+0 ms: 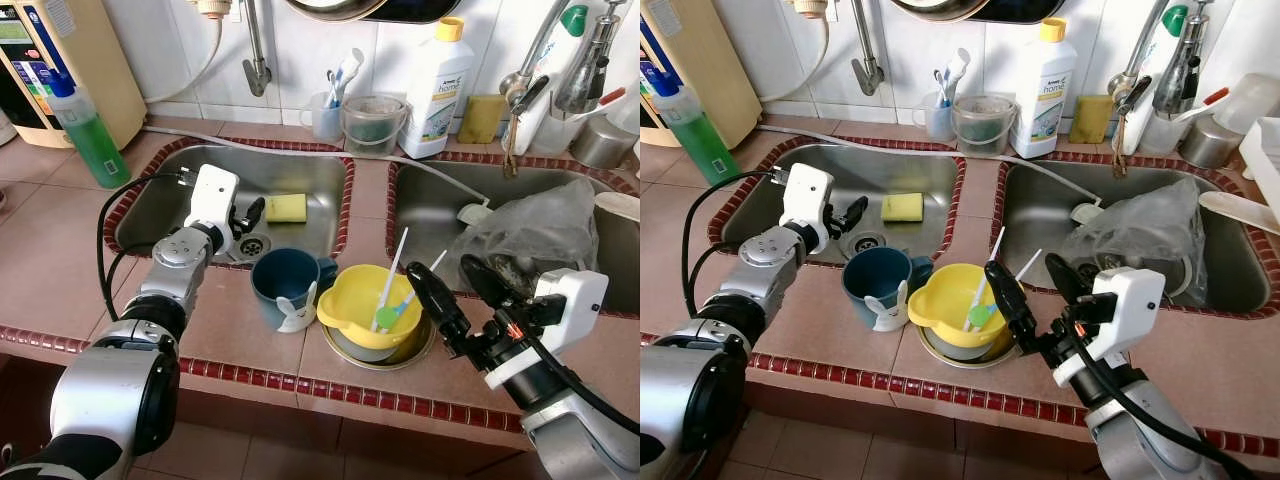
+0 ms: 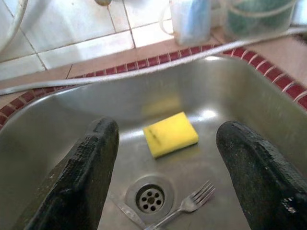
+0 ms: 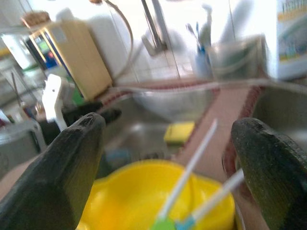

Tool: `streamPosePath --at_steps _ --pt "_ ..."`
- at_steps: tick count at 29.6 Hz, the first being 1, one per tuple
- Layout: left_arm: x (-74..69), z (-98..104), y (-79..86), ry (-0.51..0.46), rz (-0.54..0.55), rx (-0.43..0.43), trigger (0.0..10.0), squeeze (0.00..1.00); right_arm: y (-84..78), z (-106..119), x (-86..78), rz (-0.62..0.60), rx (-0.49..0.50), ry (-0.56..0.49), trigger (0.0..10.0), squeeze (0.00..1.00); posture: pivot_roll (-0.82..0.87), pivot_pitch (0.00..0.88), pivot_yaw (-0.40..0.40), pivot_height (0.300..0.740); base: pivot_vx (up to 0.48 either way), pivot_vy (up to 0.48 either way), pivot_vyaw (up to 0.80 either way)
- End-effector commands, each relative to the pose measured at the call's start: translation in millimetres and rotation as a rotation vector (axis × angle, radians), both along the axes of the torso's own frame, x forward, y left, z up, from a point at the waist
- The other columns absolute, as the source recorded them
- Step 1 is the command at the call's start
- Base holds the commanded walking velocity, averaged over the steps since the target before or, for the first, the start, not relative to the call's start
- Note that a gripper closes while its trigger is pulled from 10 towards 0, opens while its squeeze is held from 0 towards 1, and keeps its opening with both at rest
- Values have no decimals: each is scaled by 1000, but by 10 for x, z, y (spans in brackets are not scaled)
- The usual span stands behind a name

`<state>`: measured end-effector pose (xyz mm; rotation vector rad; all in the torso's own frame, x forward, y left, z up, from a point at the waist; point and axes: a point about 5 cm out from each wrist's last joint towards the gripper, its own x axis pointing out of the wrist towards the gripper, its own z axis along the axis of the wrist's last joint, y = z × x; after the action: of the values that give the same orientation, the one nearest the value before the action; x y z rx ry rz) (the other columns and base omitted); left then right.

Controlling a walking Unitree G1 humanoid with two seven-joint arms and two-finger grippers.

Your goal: Kitchen organization

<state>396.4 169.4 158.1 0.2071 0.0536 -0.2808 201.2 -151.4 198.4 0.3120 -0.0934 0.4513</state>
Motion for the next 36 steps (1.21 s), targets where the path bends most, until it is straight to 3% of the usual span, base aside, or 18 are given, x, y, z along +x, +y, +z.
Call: streamPosePath --at_steps 1,16,19,24,36 --pt "41 144 78 -32 14 -19 10000 0 17 12 38 12 3 -9 10000 0 -137 49 68 740 0 0 0" --pt "-21 373 235 -184 33 -151 10000 0 58 74 385 -45 -9 -104 10000 0 -32 18 26 740 0 0 0" --pt "-103 393 231 -206 -1 -173 10000 0 52 38 467 -72 -57 -122 10000 0 -11 8 17 740 0 0 0" --pt "-248 365 185 -226 -39 -139 10000 0 53 -2 540 -92 -87 -133 10000 0 2 1 11 740 0 0 0" --pt "-610 367 -2 -138 -195 -158 10000 0 113 -158 623 -67 -169 -143 10000 0 41 0 -12 740 0 0 0"
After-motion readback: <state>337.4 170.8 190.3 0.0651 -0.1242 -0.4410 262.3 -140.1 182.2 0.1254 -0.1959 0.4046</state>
